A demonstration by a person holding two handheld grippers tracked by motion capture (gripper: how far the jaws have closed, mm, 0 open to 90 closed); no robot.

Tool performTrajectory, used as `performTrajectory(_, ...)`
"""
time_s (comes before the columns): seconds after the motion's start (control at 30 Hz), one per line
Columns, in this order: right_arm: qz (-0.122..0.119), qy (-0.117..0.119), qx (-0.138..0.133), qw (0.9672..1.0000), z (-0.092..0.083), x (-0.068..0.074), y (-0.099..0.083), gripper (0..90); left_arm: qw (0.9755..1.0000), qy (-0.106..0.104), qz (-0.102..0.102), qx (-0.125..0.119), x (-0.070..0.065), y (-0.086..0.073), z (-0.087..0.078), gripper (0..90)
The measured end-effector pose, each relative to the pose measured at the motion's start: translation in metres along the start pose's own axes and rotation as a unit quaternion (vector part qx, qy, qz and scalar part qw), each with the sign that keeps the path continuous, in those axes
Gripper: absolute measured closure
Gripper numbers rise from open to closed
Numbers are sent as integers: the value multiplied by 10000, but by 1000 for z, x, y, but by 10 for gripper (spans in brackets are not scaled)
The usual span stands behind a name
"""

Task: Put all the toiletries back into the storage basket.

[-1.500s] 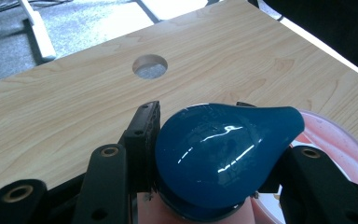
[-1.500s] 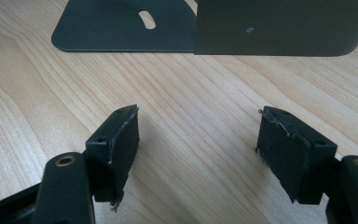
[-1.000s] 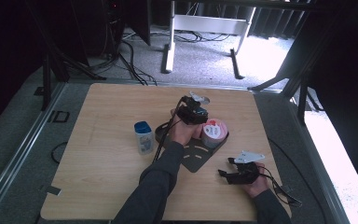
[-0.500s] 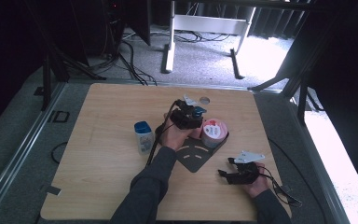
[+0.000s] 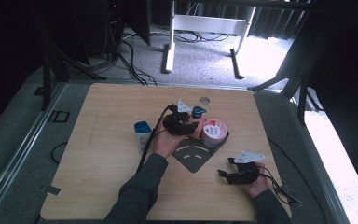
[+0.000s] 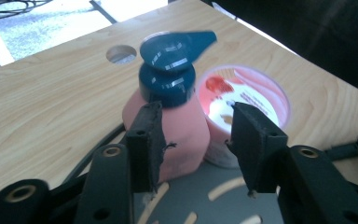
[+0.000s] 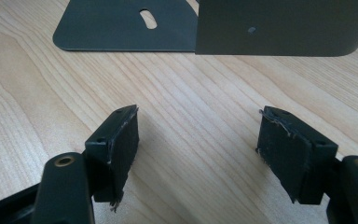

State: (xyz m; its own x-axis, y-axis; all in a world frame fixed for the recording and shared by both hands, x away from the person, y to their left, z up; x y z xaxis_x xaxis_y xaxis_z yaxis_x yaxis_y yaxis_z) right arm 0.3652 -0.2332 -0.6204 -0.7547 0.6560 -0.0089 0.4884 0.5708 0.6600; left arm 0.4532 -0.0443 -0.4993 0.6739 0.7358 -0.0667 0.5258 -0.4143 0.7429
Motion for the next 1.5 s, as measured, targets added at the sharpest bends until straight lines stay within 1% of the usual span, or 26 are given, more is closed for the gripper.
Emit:
performTrajectory(0.1,4,1,2,10000,0,0,0,288,10000,-20,31,12,0,-4,-5,602)
performTrajectory(0.2,5,4,3,10000,0,0,0,287,9999,-90,63,-5,-2,-8,-10,617)
performTrajectory(0.3,3,2,2,10000,0,0,0,287,9998,-5,178,23,-2,-14,-14,639)
performTrajectory(0.43,-2,1,-1,10000,0,0,0,287,9998,9,181,87,1,-24,-18,684)
performTrajectory(0.47,-3,1,-1,10000,0,0,0,287,9997,33,218,125,2,-27,-19,697)
performTrajectory(0.53,-2,1,0,10000,0,0,0,287,9996,76,226,156,5,-32,-22,724)
performTrajectory(0.57,-3,1,-2,10000,0,0,0,287,9995,95,228,172,6,-34,-23,757)
performTrajectory(0.6,-3,1,-2,10000,0,0,0,287,9995,126,225,196,8,-37,-24,757)
performTrajectory(0.73,9,-1,2,10000,0,0,0,287,9992,215,217,266,14,-50,-29,825)
performTrajectory(0.77,14,-3,3,10000,0,0,0,287,9991,241,215,261,16,-55,-32,860)
performTrajectory(0.8,14,-3,3,10000,0,0,0,287,9991,241,215,261,16,-55,-32,874)
performTrajectory(0.9,14,-2,0,10000,0,1,0,287,9990,327,203,239,18,-61,-38,889)
performTrajectory(0.97,14,-3,-2,10000,0,1,0,287,9985,411,233,261,21,-65,-42,892)
performTrajectory(1.13,14,-2,-4,10000,0,1,0,287,9979,579,126,249,30,-75,-50,893)
performTrajectory(1.33,14,1,-3,10000,0,1,0,287,9966,739,121,340,34,-88,-54,893)
performTrajectory(1.4,0,1,-8,10000,0,1,0,287,9958,822,136,368,36,-92,-54,894)
performTrajectory(1.47,-1,2,-7,10000,0,1,0,287,9956,851,97,382,37,-95,-54,894)
performTrajectory(1.5,0,3,-6,10000,0,1,0,287,9951,900,100,398,38,-96,-54,894)
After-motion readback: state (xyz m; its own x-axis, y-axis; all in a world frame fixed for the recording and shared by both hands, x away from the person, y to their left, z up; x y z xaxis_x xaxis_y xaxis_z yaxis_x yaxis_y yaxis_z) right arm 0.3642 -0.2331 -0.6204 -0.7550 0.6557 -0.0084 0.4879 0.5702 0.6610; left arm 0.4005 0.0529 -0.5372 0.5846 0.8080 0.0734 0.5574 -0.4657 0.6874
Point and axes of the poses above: each handheld gripper's, and its own axes: z roughly forward along the jaws, y roughly out of its top, x roughly to its left, the point moved 9 cm from there along z, roughly forward along the jaws, and after that the axes turned 6 degrees about x, right-handed, at the moved point
